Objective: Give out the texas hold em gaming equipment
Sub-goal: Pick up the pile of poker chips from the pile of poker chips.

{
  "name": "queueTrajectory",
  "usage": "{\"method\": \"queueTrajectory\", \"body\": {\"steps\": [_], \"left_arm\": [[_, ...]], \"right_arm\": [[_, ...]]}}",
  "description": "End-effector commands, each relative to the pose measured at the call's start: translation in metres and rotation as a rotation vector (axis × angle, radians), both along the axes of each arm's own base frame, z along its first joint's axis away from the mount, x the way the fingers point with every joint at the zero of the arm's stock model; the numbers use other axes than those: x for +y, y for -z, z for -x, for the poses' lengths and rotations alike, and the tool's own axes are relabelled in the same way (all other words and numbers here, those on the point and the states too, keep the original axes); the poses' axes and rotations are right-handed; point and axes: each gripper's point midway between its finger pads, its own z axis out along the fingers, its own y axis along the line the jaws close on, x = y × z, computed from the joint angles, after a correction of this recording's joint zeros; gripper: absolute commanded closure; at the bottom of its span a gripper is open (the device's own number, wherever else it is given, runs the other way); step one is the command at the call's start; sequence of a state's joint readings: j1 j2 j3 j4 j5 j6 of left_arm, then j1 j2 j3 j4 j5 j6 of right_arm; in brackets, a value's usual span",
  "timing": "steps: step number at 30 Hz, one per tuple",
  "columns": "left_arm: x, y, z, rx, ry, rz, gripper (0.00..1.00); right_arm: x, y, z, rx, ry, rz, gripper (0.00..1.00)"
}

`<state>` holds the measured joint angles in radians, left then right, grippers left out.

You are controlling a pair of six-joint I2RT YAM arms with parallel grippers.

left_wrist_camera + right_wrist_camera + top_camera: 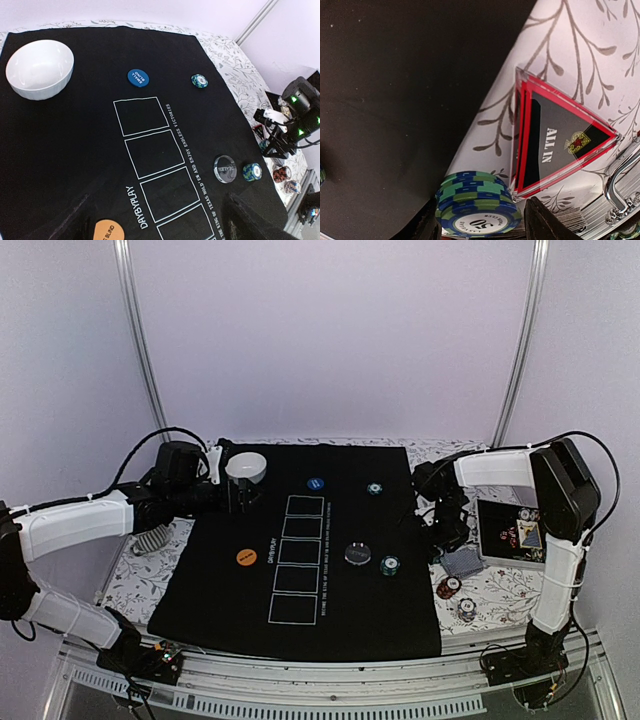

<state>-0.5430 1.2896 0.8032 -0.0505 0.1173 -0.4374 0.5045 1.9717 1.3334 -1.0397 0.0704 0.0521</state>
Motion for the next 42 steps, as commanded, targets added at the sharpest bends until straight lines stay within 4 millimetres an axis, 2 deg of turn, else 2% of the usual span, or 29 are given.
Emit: {"method": "queueTrajectory", "body": {"steps": [1,6,13,21,24,25,30,38,42], "left_arm": [[0.001,0.006,0.002,0.003,0.002,-0.022,0.12],[0.001,0.007,0.001,0.005,0.003,-0.023,0.12],[0.002,0.007,0.001,0.005,0.001,-0.026,0.12],[0.003,0.006,0.002,0.004,-0.001,-0.029,0.12],[0.003,0.006,0.002,0.003,-0.002,-0.031,0.11],[0.003,0.007,0.002,0.002,-0.003,-0.032,0.12],[0.003,0.007,0.001,0.005,-0.002,-0.030,0.11],[0.004,0.006,0.001,0.001,-0.007,-0.031,0.11],[0.002,0.004,0.002,0.000,0.004,-0.025,0.13]], "right_arm": [[0.003,0.012,0.005,0.024,-0.027,0.026,0.42],[0.011,0.020,0.007,0.039,-0.043,0.006,0.44],[0.016,0.026,0.004,0.030,-0.051,-0.021,0.52],[0.008,0.025,-0.002,-0.008,-0.060,0.018,0.72],[0.007,0.014,-0.008,-0.045,-0.054,0.027,0.80],[0.008,0.008,-0.011,-0.063,-0.053,0.018,0.85],[0.017,-0.028,-0.025,-0.149,-0.045,-0.032,0.95],[0.019,-0.063,-0.033,-0.211,-0.046,-0.050,0.97],[0.032,-0.091,-0.040,-0.269,-0.060,-0.102,0.97]]}}
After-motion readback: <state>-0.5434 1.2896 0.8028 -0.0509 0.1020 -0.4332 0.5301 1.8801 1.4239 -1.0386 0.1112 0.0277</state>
